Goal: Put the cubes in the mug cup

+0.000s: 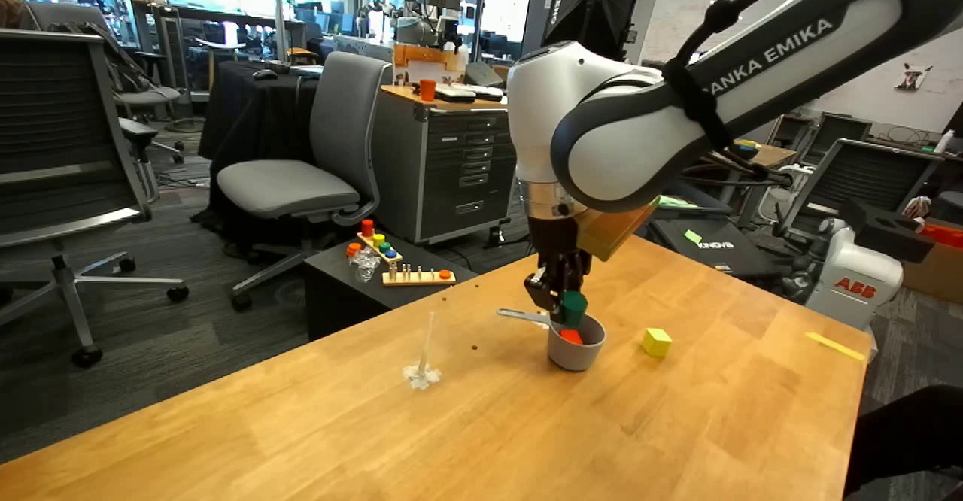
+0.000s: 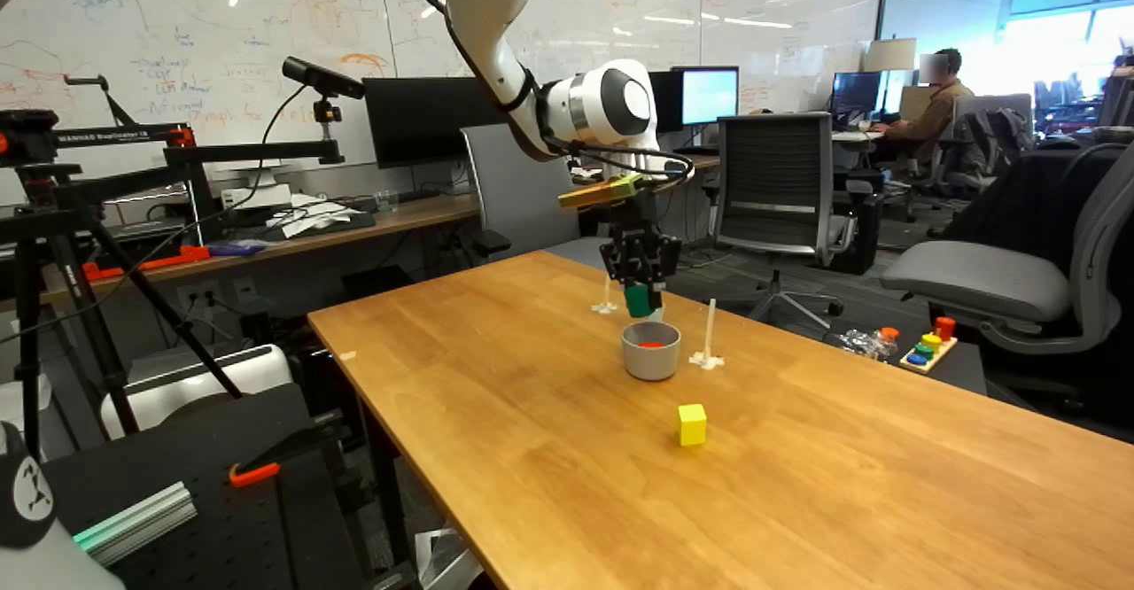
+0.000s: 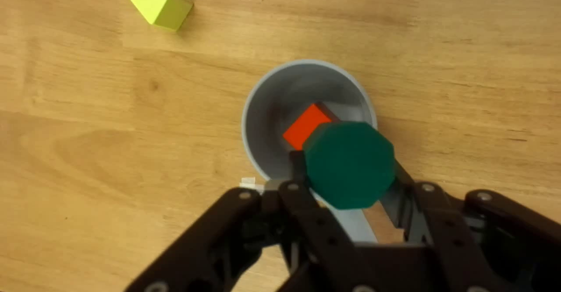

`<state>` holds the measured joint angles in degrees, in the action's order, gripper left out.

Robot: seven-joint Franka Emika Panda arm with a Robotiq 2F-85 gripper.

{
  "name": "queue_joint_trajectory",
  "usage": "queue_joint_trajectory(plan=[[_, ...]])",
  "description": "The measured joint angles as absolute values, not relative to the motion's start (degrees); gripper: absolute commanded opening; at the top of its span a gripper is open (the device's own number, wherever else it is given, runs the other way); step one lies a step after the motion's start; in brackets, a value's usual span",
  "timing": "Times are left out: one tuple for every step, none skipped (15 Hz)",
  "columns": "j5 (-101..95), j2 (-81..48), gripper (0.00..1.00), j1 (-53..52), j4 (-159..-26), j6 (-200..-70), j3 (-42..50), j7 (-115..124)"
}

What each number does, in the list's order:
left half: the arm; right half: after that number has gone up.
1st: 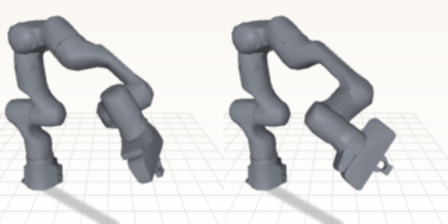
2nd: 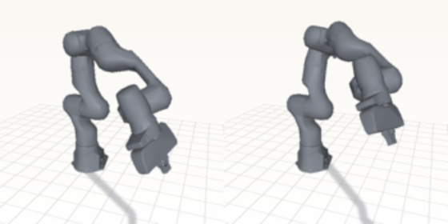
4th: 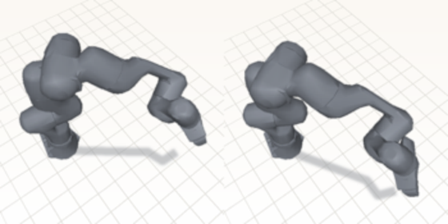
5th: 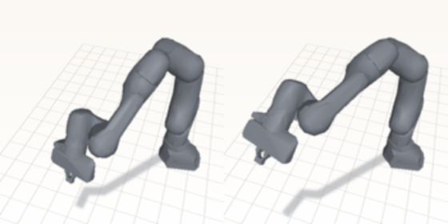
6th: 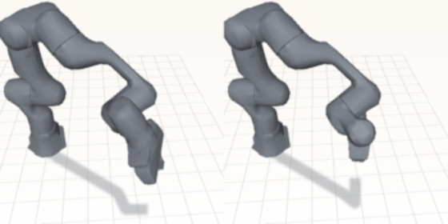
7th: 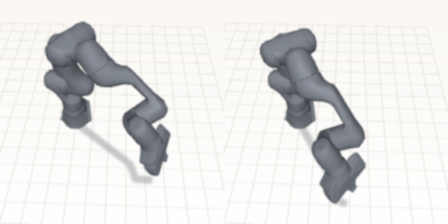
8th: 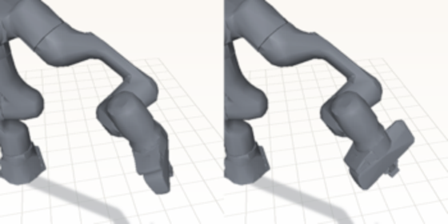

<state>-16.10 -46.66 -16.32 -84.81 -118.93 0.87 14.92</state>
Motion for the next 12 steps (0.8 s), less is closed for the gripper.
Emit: queue_joint_trajectory(plan=[[-16.1, -46.4, 0.18, -16.2, -85.3, -119.0, 0.9, 14.9], [-16.1, -46.3, 0.68, -16.1, -85.8, -119.0, 0.9, 14.9], [-16.1, -46.2, 0.69, -16.0, -86.1, -119.0, 0.9, 14.9], [-16.1, -46.2, 0.75, -15.9, -86.4, -119.0, 0.9, 14.9], [-16.1, -46.2, 0.82, -15.9, -86.7, -119.0, 0.9, 14.9], [-16.1, -46.2, 0.91, -15.9, -86.9, -119.0, 0.9, 14.9], [-16.1, -46.2, 0.98, -15.9, -87.0, -119.0, 0.9, 14.9], [-16.1, -46.2, 1.00, -15.9, -87.1, -119.0, 0.9, 14.9], [-16.1, -46.2, 1.00, -15.9, -87.1, -119.0, 0.9, 14.9], [-16.1, -46.2, 1.00, -15.9, -87.1, -119.0, 0.9, 14.9], [-16.1, -46.1, 1.00, -15.9, -87.1, -119.0, 0.9, 14.9], [-16.1, -46.0, 1.00, -15.9, -87.1, -119.0, 0.8, 14.9]])
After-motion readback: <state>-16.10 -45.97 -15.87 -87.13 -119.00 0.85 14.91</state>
